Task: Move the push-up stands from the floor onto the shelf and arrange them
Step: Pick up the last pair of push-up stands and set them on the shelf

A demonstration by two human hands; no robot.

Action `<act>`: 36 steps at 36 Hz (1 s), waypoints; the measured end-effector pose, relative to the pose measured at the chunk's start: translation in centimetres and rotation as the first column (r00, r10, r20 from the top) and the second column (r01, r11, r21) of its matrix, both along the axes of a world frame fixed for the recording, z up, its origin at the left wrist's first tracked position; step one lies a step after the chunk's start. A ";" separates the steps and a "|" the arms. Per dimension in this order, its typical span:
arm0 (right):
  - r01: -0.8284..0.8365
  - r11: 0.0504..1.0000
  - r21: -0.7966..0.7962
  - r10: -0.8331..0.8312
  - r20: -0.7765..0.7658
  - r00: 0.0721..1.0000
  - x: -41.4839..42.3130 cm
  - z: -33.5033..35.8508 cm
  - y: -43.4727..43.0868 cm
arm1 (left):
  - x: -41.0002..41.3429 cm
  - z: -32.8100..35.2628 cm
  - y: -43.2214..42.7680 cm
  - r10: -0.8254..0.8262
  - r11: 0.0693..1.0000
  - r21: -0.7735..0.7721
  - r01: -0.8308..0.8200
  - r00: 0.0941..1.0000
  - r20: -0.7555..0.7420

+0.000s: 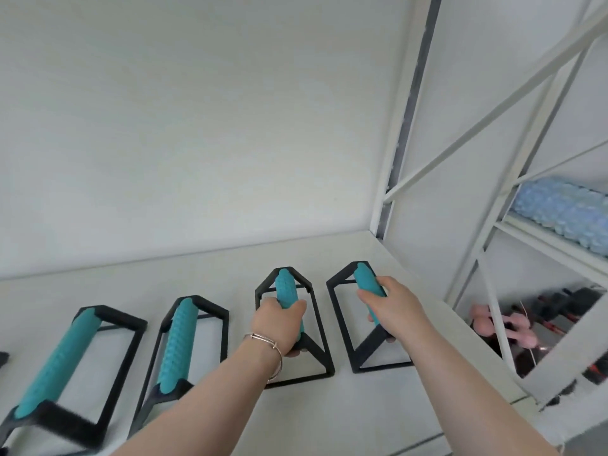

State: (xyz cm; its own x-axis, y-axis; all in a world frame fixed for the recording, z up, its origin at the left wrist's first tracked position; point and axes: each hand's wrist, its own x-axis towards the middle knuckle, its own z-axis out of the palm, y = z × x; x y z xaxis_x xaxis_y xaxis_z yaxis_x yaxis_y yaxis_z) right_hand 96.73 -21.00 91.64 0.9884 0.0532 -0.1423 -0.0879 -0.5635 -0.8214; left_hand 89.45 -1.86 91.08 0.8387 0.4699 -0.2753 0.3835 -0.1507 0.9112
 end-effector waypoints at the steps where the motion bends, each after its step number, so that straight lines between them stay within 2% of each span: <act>1: -0.002 1.000 -0.004 0.002 -0.001 1.000 0.2 -0.1 0.0 | 0.2 -0.2 0.1 -0.005 1.000 0.000 0.005 1.000 -0.005; 17: -0.012 0.996 -0.083 0.012 0.001 1.000 0.8 -0.6 0.0 | 0.7 -1.0 -0.2 -0.017 1.000 -0.023 0.017 1.000 -0.021; 20: -0.005 0.993 -0.120 0.010 0.045 0.999 0.4 -0.2 0.1 | 0.4 -0.7 -0.3 0.000 0.999 0.054 0.001 1.000 -0.017; 22: 0.000 0.985 -0.170 0.016 0.092 0.996 -0.2 0.3 0.0 | 0.0 -0.4 -0.3 -0.005 0.986 0.169 0.008 1.000 -0.014; 27: -0.011 0.922 -0.387 0.101 0.212 0.972 -2.6 0.2 0.0 | -2.2 -0.4 -0.4 -0.035 0.862 0.507 0.023 0.999 0.013; 32: -0.006 0.848 -0.530 0.204 0.316 0.927 -6.5 -0.8 -1.0 | -6.4 -0.7 -1.4 -0.056 0.685 0.727 0.032 0.998 0.008; 36: -0.013 0.832 -0.555 0.295 0.423 0.856 -10.2 -1.4 -2.5 | -10.8 -1.2 -2.3 -0.052 0.564 0.825 0.029 0.999 0.000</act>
State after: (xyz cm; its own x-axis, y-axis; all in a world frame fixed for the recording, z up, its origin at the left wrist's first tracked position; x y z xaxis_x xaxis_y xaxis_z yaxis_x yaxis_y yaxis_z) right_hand 86.57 -23.51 90.23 0.9192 0.2695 0.2871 0.3558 -0.8807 -0.3127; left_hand 78.62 -4.17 89.89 0.8632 0.4480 0.2327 0.3391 -0.8560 0.3902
